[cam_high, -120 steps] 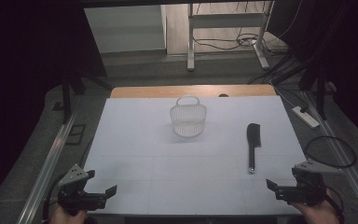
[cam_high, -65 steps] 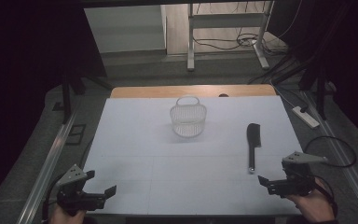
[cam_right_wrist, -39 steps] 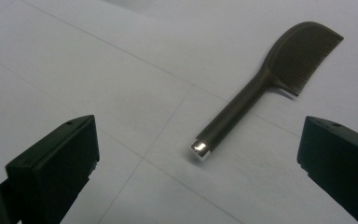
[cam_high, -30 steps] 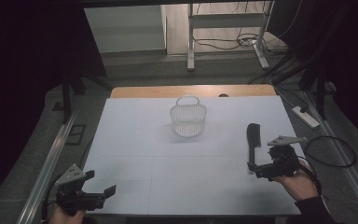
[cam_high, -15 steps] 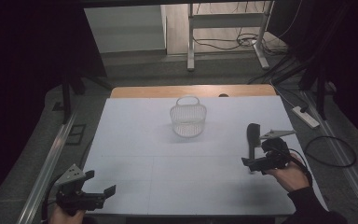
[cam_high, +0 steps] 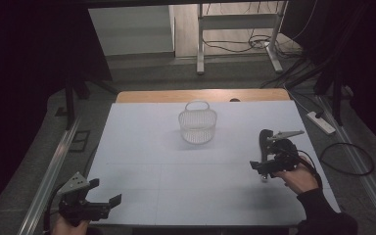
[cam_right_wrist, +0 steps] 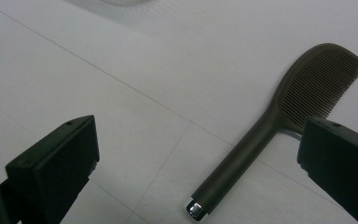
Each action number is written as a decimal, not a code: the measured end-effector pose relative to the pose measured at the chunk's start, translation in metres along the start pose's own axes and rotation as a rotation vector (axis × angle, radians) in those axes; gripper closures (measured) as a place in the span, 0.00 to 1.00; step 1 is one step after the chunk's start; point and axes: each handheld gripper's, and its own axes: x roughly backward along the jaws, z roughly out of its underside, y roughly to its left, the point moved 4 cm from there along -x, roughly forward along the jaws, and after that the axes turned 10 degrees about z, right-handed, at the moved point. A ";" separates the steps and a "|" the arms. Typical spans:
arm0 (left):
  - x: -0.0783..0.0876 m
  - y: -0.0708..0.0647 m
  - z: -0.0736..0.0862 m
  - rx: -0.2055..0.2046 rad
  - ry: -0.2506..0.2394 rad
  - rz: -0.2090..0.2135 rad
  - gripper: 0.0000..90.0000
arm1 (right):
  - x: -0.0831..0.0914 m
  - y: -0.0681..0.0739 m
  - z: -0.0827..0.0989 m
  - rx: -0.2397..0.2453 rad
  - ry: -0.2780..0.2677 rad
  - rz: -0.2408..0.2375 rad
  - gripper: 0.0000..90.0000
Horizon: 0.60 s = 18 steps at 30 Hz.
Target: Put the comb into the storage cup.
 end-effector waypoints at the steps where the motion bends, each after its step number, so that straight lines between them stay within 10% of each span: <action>1: 0.000 0.000 0.000 0.001 0.000 0.000 0.00 | -0.001 0.000 -0.001 0.000 0.003 0.000 0.00; 18: 0.000 0.000 0.000 0.005 -0.004 0.009 0.00 | -0.017 0.003 -0.015 0.001 0.071 -0.018 0.00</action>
